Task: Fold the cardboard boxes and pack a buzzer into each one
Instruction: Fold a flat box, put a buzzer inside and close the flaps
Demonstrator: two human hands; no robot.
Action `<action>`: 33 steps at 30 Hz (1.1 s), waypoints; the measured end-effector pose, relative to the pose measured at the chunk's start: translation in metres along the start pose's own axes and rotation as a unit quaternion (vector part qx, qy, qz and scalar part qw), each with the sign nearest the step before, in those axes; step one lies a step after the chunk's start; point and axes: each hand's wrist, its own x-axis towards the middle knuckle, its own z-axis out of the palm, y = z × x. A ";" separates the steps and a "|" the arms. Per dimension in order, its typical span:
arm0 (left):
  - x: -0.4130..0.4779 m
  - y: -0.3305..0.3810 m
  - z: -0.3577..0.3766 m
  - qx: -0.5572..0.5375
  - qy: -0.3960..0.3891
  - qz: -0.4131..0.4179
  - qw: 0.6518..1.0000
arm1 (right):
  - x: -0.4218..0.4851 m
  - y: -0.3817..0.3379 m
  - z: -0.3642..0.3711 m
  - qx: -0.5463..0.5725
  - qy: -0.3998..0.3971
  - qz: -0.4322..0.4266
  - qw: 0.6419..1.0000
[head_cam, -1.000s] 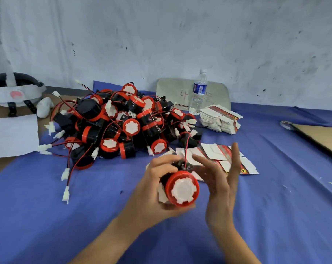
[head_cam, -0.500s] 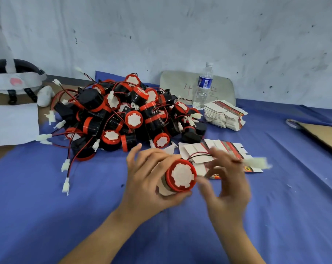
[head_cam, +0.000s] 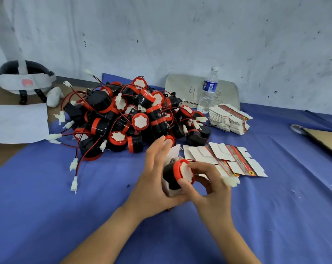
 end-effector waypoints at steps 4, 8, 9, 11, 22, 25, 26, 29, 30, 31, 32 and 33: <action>-0.003 -0.001 0.008 -0.030 -0.073 -0.049 0.996 | 0.002 0.008 -0.002 -0.131 -0.019 -0.043 0.990; -0.003 -0.004 0.009 -0.039 -0.087 -0.071 0.993 | 0.002 0.011 0.000 -0.166 -0.048 -0.045 0.984; -0.003 -0.004 0.009 -0.038 -0.093 -0.072 0.992 | 0.002 0.011 0.000 -0.172 -0.055 -0.046 0.982; -0.002 -0.005 0.008 -0.028 -0.099 -0.066 0.992 | 0.002 0.010 -0.001 -0.187 -0.065 -0.050 0.979; -0.002 -0.007 0.007 -0.017 -0.113 -0.061 0.992 | 0.004 0.008 -0.007 -0.201 -0.149 -0.079 0.965; -0.003 -0.005 0.010 -0.011 -0.129 -0.055 0.990 | 0.004 0.014 -0.006 -0.232 -0.180 -0.076 0.953; -0.004 -0.004 0.011 -0.011 -0.130 -0.056 0.990 | 0.003 0.015 -0.005 -0.241 -0.188 -0.068 0.950; -0.005 -0.005 0.013 -0.018 -0.111 -0.069 0.991 | 0.001 0.019 -0.003 -0.251 -0.181 -0.061 0.949; -0.006 -0.006 0.013 -0.011 -0.104 -0.074 0.992 | 0.001 0.021 -0.003 -0.250 -0.181 -0.056 0.950; -0.007 -0.008 0.013 0.000 -0.098 -0.082 0.992 | 0.001 0.022 -0.004 -0.246 -0.184 -0.051 0.950; -0.007 -0.009 0.013 0.014 -0.089 -0.093 0.992 | 0.001 0.023 -0.005 -0.242 -0.190 -0.049 0.950; -0.008 -0.010 0.013 0.026 -0.076 -0.103 0.991 | 0.001 0.023 -0.005 -0.239 -0.195 -0.050 0.950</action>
